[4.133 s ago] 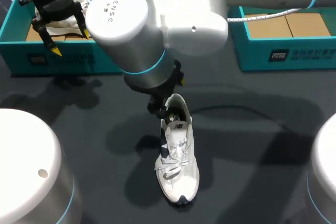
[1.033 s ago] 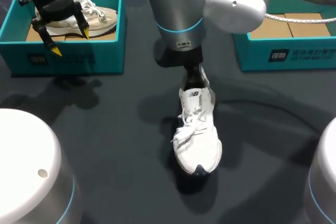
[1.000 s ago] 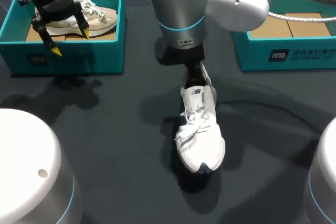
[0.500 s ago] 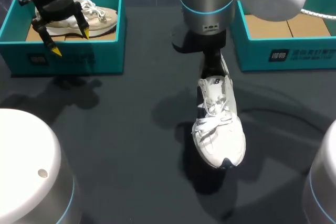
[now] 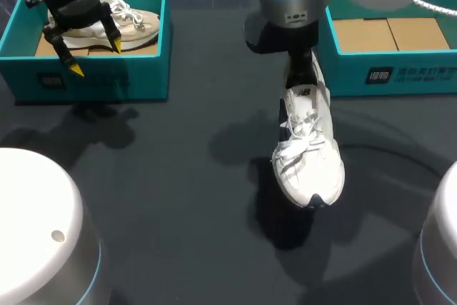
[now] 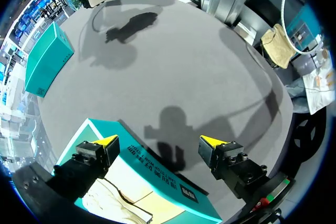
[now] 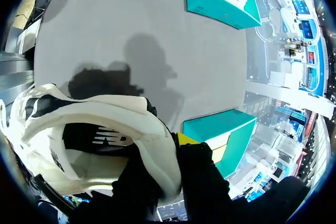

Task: Take the shoe out of the shoebox, open the shoe tongue, remove and reinsert the insole, then place the shoe into the shoebox

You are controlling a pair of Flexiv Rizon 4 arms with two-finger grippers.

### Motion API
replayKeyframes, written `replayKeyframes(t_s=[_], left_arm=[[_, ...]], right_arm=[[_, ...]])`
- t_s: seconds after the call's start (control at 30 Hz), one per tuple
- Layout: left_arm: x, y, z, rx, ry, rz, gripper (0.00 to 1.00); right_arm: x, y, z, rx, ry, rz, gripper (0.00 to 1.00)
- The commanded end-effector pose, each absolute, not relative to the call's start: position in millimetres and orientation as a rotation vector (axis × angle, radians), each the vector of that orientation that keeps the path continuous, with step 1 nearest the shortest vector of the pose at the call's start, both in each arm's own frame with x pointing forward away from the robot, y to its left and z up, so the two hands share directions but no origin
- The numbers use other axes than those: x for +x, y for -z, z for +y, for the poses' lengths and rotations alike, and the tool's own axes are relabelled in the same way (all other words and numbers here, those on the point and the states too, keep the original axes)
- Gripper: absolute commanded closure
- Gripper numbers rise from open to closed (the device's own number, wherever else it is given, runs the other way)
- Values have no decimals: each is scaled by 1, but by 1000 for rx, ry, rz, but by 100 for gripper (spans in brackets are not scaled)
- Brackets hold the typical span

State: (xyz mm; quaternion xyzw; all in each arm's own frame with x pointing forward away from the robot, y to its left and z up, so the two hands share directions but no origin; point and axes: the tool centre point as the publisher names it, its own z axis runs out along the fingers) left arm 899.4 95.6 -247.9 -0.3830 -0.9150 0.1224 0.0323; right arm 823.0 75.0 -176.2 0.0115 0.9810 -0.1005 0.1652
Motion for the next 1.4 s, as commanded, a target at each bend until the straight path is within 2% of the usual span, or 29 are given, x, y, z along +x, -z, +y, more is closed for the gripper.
replayKeyframes(t_s=[0.03, 0.4, 1.07, 1.4], left_arm=[[900, 248, 96, -1180, -374, -2816, 0], [900, 248, 96, -1180, -374, -2816, 0], [900, 248, 96, -1180, -374, -2816, 0], [900, 248, 96, -1180, -374, -2816, 0]], right_arm=[[828, 147, 57, 5, 277, 2778, 100], [881, 106, -32, -143, 261, 2698, 100], [881, 106, -32, -143, 261, 2698, 100], [952, 98, -123, -169, 226, 2766, 100]])
